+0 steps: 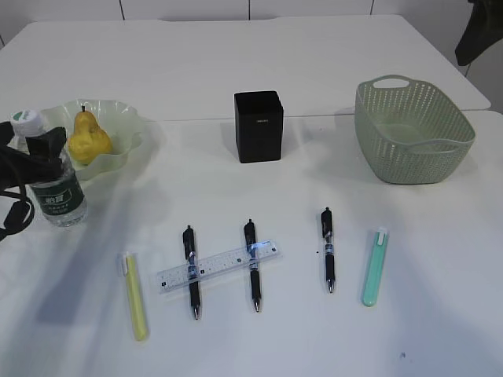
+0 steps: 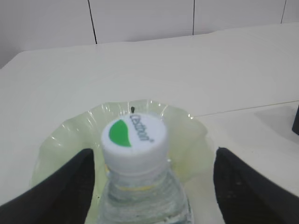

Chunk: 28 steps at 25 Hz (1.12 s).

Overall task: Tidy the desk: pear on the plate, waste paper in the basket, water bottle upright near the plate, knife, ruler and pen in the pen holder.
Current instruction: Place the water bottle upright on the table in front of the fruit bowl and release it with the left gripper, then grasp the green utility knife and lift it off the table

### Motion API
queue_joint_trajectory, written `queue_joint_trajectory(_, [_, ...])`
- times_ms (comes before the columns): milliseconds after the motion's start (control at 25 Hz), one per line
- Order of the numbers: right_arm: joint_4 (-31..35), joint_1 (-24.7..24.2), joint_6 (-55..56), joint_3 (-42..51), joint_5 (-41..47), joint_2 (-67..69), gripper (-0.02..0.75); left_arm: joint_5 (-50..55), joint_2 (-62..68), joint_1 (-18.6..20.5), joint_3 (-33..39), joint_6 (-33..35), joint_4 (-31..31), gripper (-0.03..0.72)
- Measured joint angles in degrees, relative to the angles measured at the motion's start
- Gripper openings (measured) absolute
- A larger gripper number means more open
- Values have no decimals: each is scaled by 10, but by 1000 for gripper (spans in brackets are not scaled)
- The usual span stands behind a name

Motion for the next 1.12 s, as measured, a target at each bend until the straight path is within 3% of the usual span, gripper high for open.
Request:
queue_joint_trajectory(440, [1, 0, 0, 0, 0, 0, 496, 124, -143, 0, 3, 41, 2, 561])
queue_joint_trajectory(880, [3, 0, 0, 0, 0, 0, 496, 315, -323, 0, 4, 54, 4, 561])
queue_joint_trajectory(1120, [59, 0, 0, 0, 0, 0, 496, 445, -426, 0, 4, 62, 4, 561])
